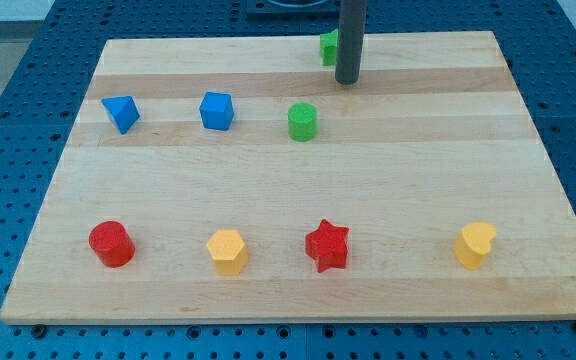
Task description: Move your arm below the green circle
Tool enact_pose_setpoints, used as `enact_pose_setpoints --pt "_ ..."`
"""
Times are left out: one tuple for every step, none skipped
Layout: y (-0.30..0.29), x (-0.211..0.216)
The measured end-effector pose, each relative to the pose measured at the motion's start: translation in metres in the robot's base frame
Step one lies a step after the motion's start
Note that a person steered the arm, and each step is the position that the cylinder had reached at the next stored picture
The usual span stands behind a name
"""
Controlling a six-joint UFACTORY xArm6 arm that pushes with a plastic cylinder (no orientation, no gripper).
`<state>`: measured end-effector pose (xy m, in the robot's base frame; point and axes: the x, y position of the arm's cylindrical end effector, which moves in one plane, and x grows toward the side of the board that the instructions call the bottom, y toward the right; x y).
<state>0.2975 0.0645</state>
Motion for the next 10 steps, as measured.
enact_pose_setpoints --pt "0.0 0.031" --pt "0.001 0.058" --pt "0.006 0.077" --pt "0.006 0.097" --pt "0.003 0.112" --pt "-0.008 0.126" --pt "-0.023 0.131" --pt "-0.034 0.132" --pt "-0.045 0.132" --pt "-0.045 0.132"
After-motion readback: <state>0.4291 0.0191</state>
